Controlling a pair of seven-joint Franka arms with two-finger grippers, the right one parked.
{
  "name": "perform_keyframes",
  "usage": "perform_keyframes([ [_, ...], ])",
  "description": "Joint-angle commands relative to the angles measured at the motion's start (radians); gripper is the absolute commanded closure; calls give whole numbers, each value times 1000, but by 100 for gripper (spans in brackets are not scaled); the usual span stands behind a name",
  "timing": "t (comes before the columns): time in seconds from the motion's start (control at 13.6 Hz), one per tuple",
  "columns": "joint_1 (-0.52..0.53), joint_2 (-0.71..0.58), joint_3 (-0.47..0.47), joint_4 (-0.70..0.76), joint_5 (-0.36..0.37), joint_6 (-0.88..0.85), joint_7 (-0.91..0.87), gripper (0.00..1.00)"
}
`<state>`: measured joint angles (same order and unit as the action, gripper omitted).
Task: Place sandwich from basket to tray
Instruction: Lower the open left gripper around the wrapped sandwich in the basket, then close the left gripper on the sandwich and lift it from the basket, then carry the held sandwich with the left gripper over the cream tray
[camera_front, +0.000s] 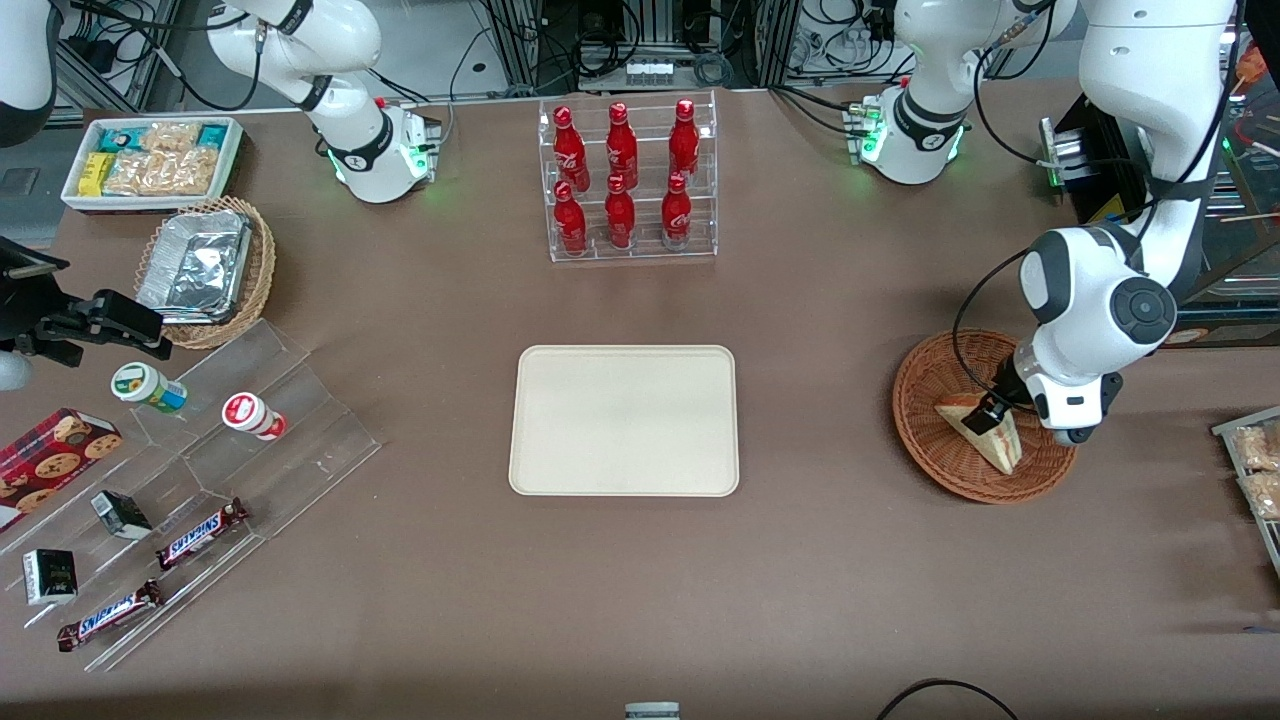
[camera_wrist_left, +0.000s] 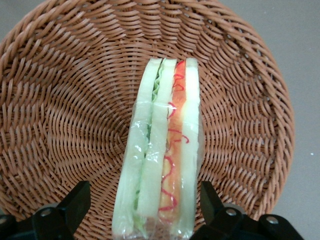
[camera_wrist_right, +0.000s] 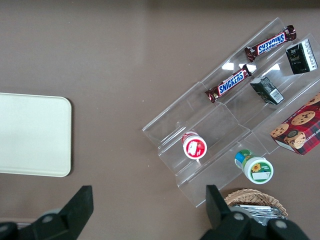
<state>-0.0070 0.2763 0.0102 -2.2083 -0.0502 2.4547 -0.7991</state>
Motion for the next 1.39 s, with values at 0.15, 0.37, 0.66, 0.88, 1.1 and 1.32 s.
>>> perform_keyframes([
  [0.15, -8, -2, 4, 45, 7, -46, 0, 87],
  [0.37, -48, -38, 5, 154, 32, -250, -20, 90],
  [0.66, -166, -115, 4, 206, 98, -417, -28, 90],
  [0.88, -293, -131, 4, 246, 118, -439, -66, 90],
  [1.1, -434, -99, 2, 332, 116, -453, -123, 90],
  [1.32, -549, -16, 2, 438, 109, -444, -132, 90],
])
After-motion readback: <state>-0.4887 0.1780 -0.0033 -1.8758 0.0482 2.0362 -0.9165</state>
